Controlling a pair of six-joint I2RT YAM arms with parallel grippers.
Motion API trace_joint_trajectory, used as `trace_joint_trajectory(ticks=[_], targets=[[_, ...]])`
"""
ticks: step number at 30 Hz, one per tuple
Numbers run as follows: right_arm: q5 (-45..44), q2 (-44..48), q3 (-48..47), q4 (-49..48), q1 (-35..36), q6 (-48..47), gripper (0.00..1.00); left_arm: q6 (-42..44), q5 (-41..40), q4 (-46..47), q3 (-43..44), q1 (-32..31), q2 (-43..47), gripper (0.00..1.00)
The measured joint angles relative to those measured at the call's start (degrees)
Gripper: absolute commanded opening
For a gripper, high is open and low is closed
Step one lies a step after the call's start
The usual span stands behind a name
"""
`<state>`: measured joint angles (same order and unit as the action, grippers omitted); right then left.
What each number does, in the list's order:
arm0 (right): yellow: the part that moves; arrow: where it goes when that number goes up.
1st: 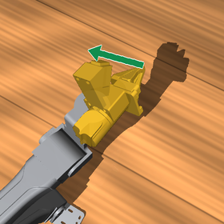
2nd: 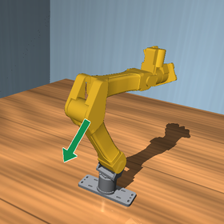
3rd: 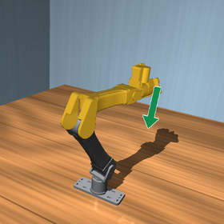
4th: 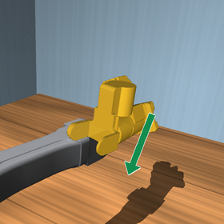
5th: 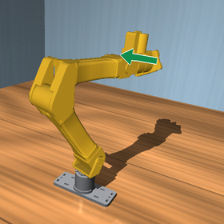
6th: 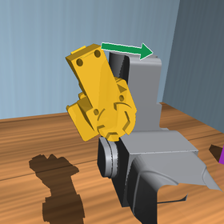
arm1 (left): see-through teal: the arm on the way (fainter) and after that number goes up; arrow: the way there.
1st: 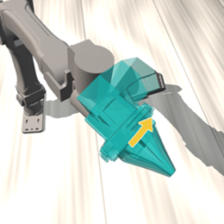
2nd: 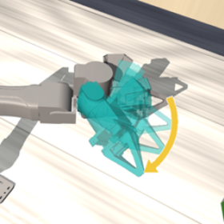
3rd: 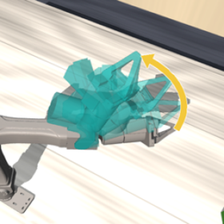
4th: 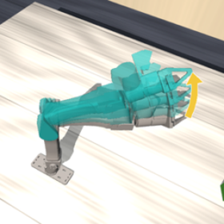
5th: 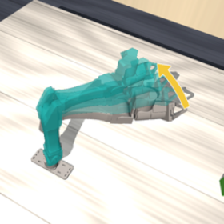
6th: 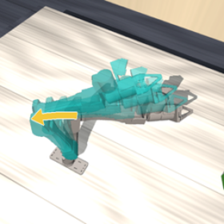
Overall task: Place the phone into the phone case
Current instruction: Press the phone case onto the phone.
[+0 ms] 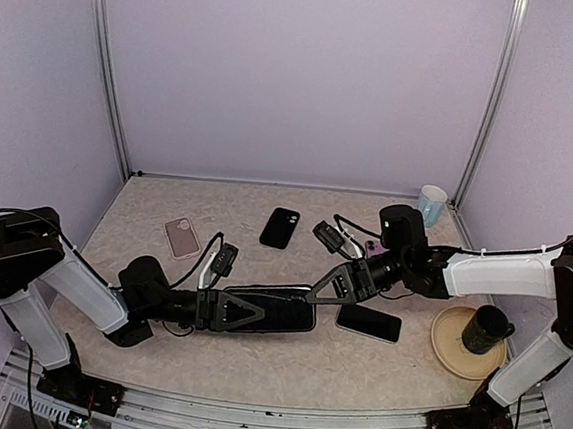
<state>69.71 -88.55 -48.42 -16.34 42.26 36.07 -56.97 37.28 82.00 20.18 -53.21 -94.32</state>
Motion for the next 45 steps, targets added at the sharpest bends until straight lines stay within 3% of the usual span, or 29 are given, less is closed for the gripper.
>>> trace_joint_trajectory(ticks=[1, 6, 9, 11, 19, 22, 28, 32, 37, 45], targets=[[0.0, 0.0, 0.0, 0.0, 0.0, 0.1, 0.04, 0.0, 0.0, 0.0, 0.0, 0.0, 0.0, 0.00], [-0.3, 0.0, 0.0, 0.6, 0.0, -0.3, 0.00, 0.6, -0.2, -0.6, 0.0, 0.0, 0.0, 0.22], [-1.7, -0.2, -0.7, 3.8, 0.0, -2.1, 0.00, 1.2, -0.9, -1.6, 0.0, 0.0, 0.0, 0.25], [-2.9, -0.3, -1.2, 6.0, 0.0, -3.2, 0.00, 1.6, -1.6, -2.4, 0.0, 0.1, 0.2, 0.23], [-5.9, -1.0, -2.7, 10.9, -0.2, -5.6, 0.00, 3.3, -3.5, -6.5, 0.0, 0.2, 1.3, 0.00], [-6.4, -1.1, -2.9, 11.4, -0.2, -5.8, 0.00, 3.5, -3.9, -7.6, 0.0, 0.2, 1.8, 0.00], [-7.3, -1.1, -3.4, 12.1, -0.2, -5.8, 0.29, 4.4, -4.7, -9.0, 0.0, 0.1, 2.9, 0.00], [-7.7, -1.1, -3.4, 12.0, -0.2, -5.1, 0.39, 5.7, -6.1, -11.5, 0.0, 0.0, 4.3, 0.00], [-7.7, -1.1, -3.4, 11.4, -0.2, -4.1, 0.45, 7.4, -8.0, -13.1, 0.0, 0.0, 6.6, 0.00], [-7.7, -1.1, -2.6, 9.0, -0.2, -2.1, 0.44, 8.8, -9.7, -13.7, 0.0, 0.0, 8.7, 0.00]])
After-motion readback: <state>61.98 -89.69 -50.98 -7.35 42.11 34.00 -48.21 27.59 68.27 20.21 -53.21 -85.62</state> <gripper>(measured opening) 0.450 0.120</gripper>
